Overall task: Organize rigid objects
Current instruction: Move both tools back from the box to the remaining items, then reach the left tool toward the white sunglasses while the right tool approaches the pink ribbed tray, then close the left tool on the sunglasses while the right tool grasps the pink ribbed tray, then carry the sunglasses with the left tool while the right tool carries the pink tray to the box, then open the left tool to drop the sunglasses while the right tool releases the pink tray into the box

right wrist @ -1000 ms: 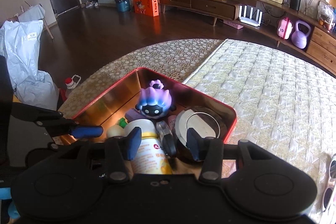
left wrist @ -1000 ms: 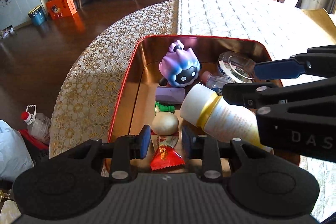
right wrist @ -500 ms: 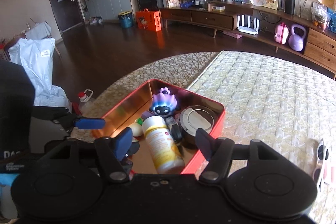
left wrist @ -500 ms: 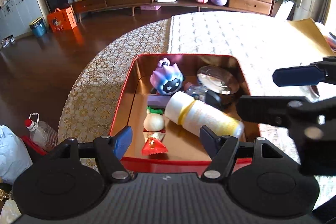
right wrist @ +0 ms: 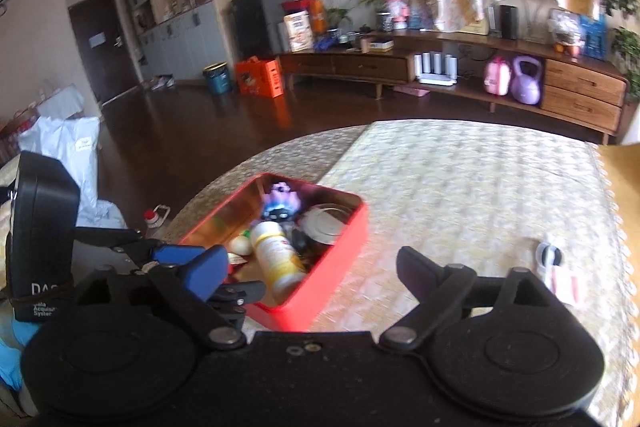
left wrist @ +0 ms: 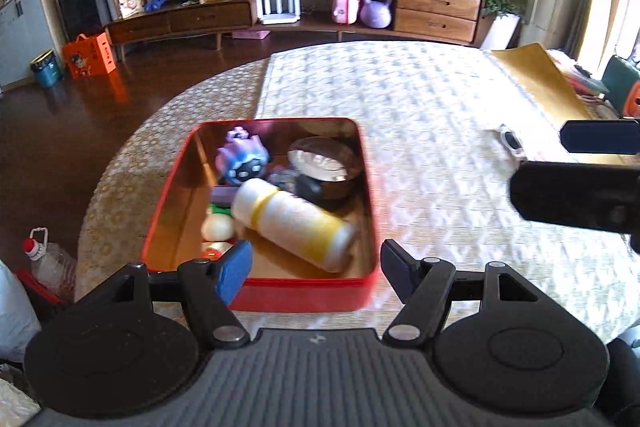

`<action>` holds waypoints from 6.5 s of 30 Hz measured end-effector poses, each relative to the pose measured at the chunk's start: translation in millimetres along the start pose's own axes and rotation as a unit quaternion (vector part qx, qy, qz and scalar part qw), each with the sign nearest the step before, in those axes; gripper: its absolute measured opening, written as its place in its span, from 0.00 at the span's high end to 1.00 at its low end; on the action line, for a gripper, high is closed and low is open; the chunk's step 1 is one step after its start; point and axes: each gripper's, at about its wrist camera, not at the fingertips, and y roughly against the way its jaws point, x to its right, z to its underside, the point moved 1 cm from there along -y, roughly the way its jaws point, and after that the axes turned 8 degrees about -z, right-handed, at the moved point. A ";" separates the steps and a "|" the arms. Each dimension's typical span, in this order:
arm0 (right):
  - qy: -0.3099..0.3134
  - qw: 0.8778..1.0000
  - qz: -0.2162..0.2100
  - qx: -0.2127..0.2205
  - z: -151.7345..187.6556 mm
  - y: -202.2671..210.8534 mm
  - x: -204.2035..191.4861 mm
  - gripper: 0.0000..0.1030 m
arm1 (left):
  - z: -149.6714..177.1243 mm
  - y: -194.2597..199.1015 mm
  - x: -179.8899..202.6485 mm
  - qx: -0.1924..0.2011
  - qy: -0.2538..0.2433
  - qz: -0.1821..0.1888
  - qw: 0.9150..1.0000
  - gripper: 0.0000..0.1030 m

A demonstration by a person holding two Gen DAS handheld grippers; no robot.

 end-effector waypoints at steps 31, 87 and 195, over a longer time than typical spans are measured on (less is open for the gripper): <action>-0.093 0.987 0.128 0.016 49.6 50.2 172.1 0.02 | -75.9 -42.5 158.9 0.007 -0.011 0.069 0.998 0.21; -0.084 0.979 0.179 -0.039 68.3 -37.1 265.7 0.61 | -103.1 -168.0 286.0 -0.005 -0.055 0.110 0.992 0.91; 0.051 0.995 0.016 -0.084 -11.9 -177.4 5.4 0.55 | -35.3 -110.9 -93.0 -0.069 0.083 -0.033 0.994 0.94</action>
